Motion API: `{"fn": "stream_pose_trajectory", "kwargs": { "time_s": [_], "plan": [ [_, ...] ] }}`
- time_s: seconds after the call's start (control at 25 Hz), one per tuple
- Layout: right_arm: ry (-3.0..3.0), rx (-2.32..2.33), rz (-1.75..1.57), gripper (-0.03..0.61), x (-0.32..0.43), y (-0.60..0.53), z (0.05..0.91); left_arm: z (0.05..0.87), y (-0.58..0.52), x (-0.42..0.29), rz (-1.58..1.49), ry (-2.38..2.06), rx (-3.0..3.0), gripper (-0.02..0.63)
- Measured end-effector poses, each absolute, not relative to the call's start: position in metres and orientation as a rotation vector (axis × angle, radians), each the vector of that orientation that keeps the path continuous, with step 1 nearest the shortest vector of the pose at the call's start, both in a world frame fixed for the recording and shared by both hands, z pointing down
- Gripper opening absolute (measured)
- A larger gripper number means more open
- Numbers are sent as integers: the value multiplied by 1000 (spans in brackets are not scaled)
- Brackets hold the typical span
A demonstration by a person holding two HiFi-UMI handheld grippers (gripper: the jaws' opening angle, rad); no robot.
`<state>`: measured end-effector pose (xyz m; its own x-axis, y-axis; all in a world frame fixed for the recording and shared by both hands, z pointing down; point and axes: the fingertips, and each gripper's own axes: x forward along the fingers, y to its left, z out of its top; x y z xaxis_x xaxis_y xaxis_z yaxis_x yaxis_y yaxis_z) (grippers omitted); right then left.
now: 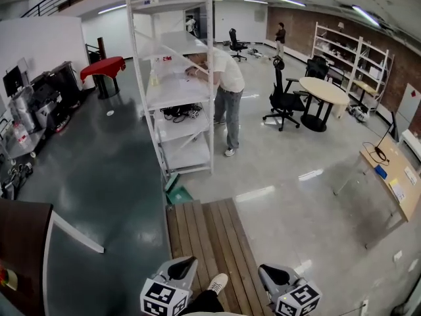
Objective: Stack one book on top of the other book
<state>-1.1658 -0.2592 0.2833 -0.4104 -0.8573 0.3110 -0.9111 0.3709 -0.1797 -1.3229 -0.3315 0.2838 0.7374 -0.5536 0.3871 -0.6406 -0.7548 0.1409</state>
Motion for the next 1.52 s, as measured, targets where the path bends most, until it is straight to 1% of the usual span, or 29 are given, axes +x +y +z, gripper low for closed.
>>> {"fn": "stream_pose_trajectory", "kwargs": {
  "time_s": [0.36,0.52,0.8,1.04,1.24,1.52],
  "plan": [
    [-2285,1814,472,2,-1104,-298,272,289,-403,-1244,480,-690,2793,6],
    [-2222,1904,464,2,-1074,-316,263,276,-436,-1203,478,-583,2867,6],
    [-2079,2075,524,2,-1035,-330,279,290,-476,-1145,522,-388,2892,6],
    [-1925,2212,581,2,-1010,-309,282,293,-467,-1095,563,-170,2872,6],
    [-1806,2357,597,2,-969,-286,290,305,-463,-1036,587,-17,2929,6],
    [-1703,2500,553,2,-910,-231,313,323,-408,-954,600,169,2958,6]
  ]
}}
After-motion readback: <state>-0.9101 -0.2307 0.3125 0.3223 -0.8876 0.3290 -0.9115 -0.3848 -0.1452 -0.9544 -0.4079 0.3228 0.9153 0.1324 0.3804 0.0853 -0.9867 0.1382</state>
